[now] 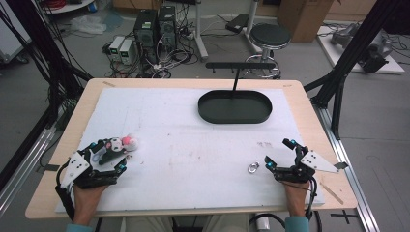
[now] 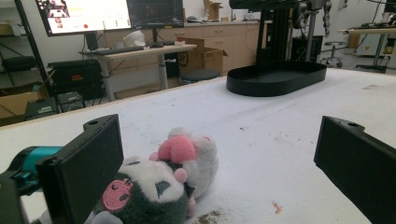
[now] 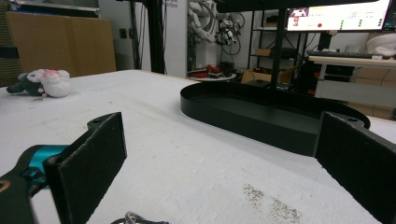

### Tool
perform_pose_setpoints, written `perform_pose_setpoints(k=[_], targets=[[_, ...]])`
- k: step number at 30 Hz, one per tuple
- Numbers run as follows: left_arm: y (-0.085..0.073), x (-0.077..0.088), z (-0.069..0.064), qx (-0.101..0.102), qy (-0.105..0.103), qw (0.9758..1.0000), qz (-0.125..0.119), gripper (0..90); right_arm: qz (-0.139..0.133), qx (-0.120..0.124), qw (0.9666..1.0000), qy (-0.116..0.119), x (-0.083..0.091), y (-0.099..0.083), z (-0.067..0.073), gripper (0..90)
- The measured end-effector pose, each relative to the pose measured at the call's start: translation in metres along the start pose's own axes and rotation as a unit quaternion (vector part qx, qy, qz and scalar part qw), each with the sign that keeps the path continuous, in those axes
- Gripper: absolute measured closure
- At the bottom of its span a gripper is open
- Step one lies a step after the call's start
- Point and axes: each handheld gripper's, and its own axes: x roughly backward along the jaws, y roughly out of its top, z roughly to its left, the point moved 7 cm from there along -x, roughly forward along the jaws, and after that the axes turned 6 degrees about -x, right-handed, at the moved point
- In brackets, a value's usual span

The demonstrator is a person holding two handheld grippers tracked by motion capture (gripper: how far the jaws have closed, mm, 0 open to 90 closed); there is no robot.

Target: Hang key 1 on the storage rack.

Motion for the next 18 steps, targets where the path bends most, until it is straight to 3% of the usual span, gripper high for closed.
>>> perform_pose_setpoints(k=[18], targets=[[0.0003,-0.0001,-0.0008,-0.003,-0.001,1.0,0.001,1.7,-0.002,0.002,1.0,-0.001,0.0,0.0002,-0.0001,1.8]])
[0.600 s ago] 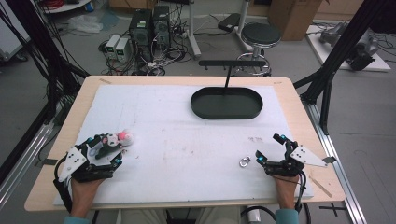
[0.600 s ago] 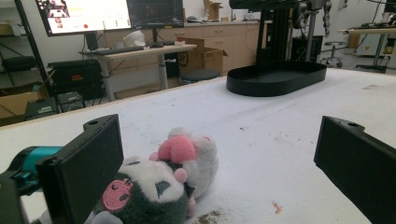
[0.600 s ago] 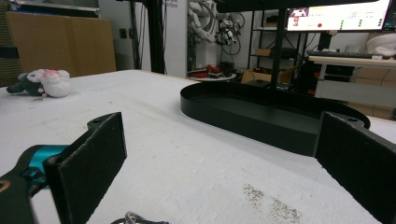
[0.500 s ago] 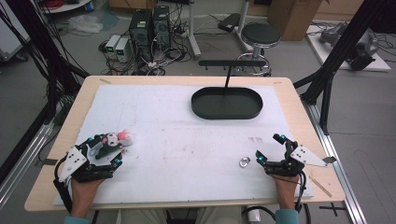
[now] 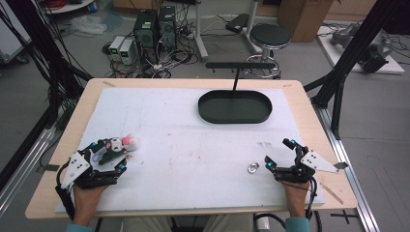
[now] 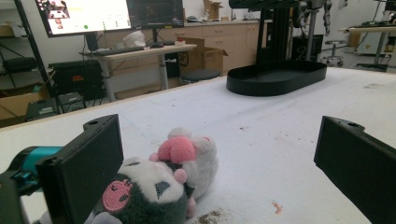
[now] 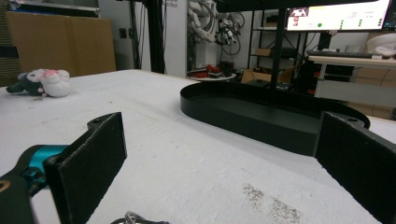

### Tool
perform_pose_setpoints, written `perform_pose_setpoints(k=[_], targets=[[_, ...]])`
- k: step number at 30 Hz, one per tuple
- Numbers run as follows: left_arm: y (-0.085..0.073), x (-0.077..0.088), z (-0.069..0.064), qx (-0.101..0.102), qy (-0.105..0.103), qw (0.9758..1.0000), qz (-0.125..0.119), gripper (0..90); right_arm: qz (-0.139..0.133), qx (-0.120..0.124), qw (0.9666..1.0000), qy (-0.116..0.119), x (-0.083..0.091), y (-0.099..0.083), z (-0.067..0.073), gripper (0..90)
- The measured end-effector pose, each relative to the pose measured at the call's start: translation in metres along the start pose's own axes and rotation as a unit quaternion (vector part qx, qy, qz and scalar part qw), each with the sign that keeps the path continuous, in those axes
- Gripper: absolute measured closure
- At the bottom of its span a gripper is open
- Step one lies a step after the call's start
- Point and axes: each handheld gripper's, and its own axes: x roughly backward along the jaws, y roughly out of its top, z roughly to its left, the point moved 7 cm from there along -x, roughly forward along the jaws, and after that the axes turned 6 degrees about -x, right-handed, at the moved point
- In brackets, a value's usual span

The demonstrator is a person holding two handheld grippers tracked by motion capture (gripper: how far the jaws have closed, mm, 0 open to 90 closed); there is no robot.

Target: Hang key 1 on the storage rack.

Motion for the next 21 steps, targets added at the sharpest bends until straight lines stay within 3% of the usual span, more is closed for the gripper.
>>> perform_pose_setpoints(k=[7,11,17,21], targets=[[0.001,0.001,0.001,0.007,-0.004,1.0,0.002,1.7,-0.004,-0.001,1.0,0.0,0.0,0.0,-0.001,1.8],[0.011,0.003,0.003,0.005,-0.016,0.9999,-0.001,1.7,-0.004,-0.001,1.0,0.0,0.0,0.0,-0.001,1.8],[0.017,0.004,0.01,-0.01,-0.029,0.9993,0.02,1.7,-0.004,-0.001,1.0,0.0,0.0,0.0,-0.001,1.8],[0.028,0.004,0.023,-0.016,-0.055,0.9976,0.039,1.7,-0.002,-0.001,1.0,0.0,0.0,0.0,-0.001,1.8]])
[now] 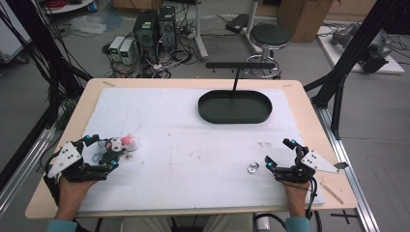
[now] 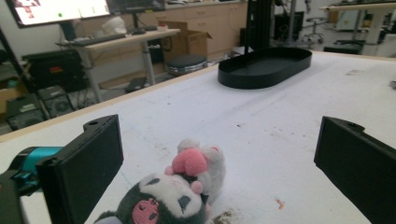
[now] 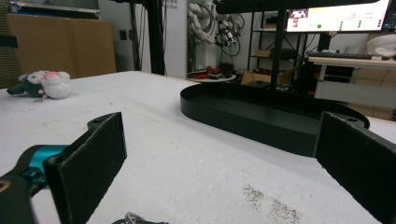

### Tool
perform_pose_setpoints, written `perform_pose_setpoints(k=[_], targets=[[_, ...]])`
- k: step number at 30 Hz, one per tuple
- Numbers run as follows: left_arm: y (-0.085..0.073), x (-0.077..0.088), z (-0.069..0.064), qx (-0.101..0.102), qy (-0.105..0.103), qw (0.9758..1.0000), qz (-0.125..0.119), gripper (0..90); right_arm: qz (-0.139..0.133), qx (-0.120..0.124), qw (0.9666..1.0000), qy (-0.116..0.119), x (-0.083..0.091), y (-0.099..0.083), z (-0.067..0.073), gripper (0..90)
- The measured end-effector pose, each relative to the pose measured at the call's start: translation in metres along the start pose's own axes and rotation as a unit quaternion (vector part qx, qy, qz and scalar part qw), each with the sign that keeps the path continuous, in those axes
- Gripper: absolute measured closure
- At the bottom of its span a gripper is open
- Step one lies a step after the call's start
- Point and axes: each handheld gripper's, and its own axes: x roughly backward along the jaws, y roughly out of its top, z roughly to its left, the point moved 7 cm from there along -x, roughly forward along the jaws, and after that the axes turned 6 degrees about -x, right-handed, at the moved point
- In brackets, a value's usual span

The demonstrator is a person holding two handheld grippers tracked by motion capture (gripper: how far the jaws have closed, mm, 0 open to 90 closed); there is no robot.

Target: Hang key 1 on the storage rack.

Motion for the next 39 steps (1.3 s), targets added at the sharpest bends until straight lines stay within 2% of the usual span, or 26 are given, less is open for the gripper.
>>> perform_pose_setpoints(k=[3,5,6,10,13,19,20,21,23,24,26,27,29,31,33,36,37,38,39], targets=[[0.007,0.002,0.007,-0.004,-0.02,0.9997,0.009,1.7,0.002,-0.003,1.0,0.0,0.0,0.0,0.001,1.8],[0.008,0.002,0.01,-0.005,-0.022,0.9996,0.015,1.7,0.002,-0.002,1.0,0.0,0.0,0.0,0.001,1.8],[0.012,0.002,0.014,-0.007,-0.032,0.9992,0.022,1.7,0.001,-0.002,1.0,0.0,0.0,0.0,0.001,1.8],[0.018,0.001,0.019,-0.01,-0.047,0.9983,0.034,1.7,0.002,-0.003,1.0,0.0,0.0,0.0,0.001,1.8],[0.023,-0.003,0.025,-0.016,-0.066,0.9962,0.055,1.7,0.002,-0.003,1.0,0.0,0.0,0.0,0.001,1.8],[0.028,-0.009,0.033,-0.031,-0.083,0.9924,0.085,1.7,0.002,-0.002,1.0,0.0,0.0,0.0,0.001,1.8],[0.028,-0.009,0.033,-0.031,-0.083,0.9924,0.085,1.7,0.001,-0.002,1.0,0.0,0.0,0.0,0.001,1.8],[0.028,-0.011,0.036,-0.037,-0.088,0.9904,0.1,1.7,0.001,-0.002,1.0,0.001,0.0,0.0,0.001,1.8],[0.027,-0.013,0.038,-0.043,-0.092,0.9884,0.113,1.7,0.002,-0.003,1.0,0.001,0.0,0.0,0.001,1.8],[0.027,-0.013,0.038,-0.043,-0.092,0.9884,0.113,1.7,0.001,-0.003,1.0,0.001,0.0,0.0,0.001,1.8],[0.025,-0.016,0.041,-0.047,-0.101,0.9846,0.135,1.7,0.002,-0.001,1.0,0.0,0.0,0.0,0.001,1.8],[0.025,-0.016,0.041,-0.047,-0.101,0.9846,0.135,1.7,0.002,-0.001,1.0,0.0,0.0,0.0,0.001,1.8],[0.024,-0.02,0.044,-0.055,-0.109,0.9805,0.154,1.7,0.001,-0.001,1.0,0.0,0.0,0.0,0.001,1.8],[0.024,-0.022,0.044,-0.056,-0.111,0.9797,0.157,1.7,0.001,0.0,1.0,0.0,0.0,0.0,0.001,1.8],[0.021,-0.026,0.046,-0.069,-0.123,0.9729,0.183,1.7,0.001,0.0,1.0,0.0,0.0,0.0,0.001,1.8],[0.018,-0.03,0.048,-0.068,-0.13,0.968,0.203,1.7,0.001,0.0,1.0,0.0,0.0,0.0,0.001,1.8],[0.018,-0.03,0.048,-0.068,-0.13,0.968,0.203,1.7,0.001,0.001,1.0,0.0,0.0,0.0,0.001,1.8],[0.017,-0.032,0.049,-0.072,-0.133,0.9655,0.212,1.7,0.001,0.0,1.0,0.0,0.0,0.0,0.001,1.8],[0.015,-0.034,0.049,-0.077,-0.138,0.9618,0.224,1.7,0.0,0.001,1.0,0.0,0.0,0.0,0.001,1.8]])
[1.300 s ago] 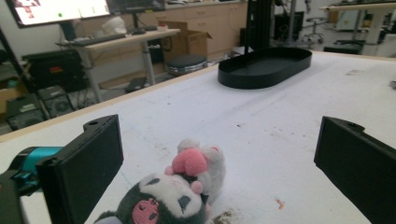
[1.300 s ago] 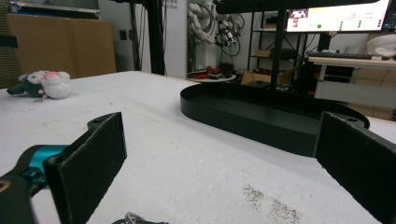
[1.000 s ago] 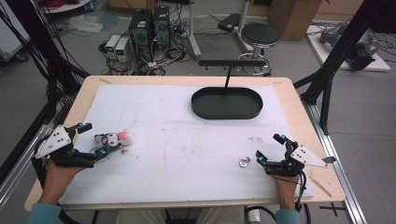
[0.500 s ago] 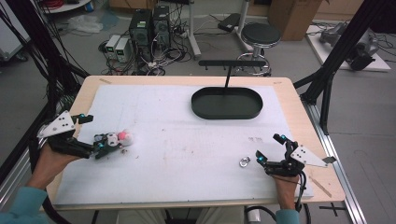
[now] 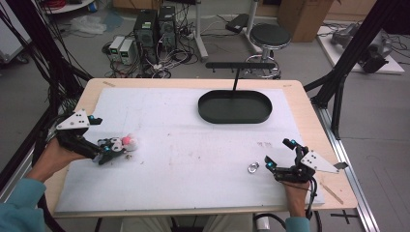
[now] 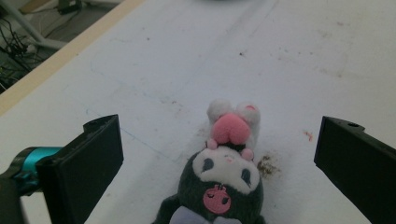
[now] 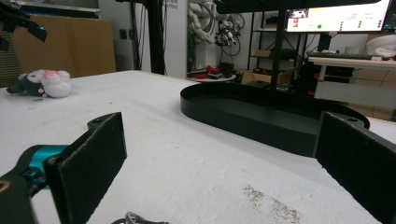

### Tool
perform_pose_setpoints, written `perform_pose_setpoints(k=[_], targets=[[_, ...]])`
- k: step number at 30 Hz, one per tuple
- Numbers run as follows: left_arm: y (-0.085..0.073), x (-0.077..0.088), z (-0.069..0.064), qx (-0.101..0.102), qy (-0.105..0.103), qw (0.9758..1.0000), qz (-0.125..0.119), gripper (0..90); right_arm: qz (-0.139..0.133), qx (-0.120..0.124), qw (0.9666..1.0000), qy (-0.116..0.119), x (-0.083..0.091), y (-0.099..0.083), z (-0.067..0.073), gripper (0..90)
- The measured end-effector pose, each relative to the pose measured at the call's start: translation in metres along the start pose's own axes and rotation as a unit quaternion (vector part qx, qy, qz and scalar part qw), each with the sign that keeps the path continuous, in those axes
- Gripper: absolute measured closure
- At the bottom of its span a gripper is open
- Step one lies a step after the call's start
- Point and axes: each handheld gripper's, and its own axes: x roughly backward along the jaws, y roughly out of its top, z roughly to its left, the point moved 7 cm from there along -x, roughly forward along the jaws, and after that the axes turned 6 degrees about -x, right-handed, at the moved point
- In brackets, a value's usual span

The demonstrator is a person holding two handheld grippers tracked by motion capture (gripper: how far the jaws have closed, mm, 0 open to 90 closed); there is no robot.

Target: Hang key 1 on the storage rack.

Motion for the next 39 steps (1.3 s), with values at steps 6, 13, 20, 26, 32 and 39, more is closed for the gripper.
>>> perform_pose_setpoints(k=[6,13,20,26,32,39], targets=[[-0.002,-0.007,0.005,-0.009,-0.021,0.9992,0.033,1.7,0.001,-0.001,1.0,0.0,0.0,0.0,0.0,1.8],[-0.009,-0.018,0.006,-0.008,-0.039,0.997,0.066,1.7,0.001,-0.001,1.0,0.0,0.0,0.0,0.0,1.8],[-0.017,-0.03,0.005,-0.011,-0.055,0.9938,0.096,1.7,0.001,-0.002,1.0,-0.001,0.0,0.0,0.0,1.8],[-0.023,-0.036,0.004,-0.015,-0.065,0.9907,0.119,1.7,0.001,-0.004,1.0,0.0,0.0,0.0,0.0,1.8],[-0.031,-0.044,0.0,-0.023,-0.078,0.9851,0.151,1.7,0.002,-0.004,1.0,0.001,0.0,0.0,0.0,1.8],[-0.036,-0.05,-0.003,-0.021,-0.085,0.9805,0.176,1.7,0.001,-0.003,1.0,0.001,0.0,0.0,0.0,1.8]])
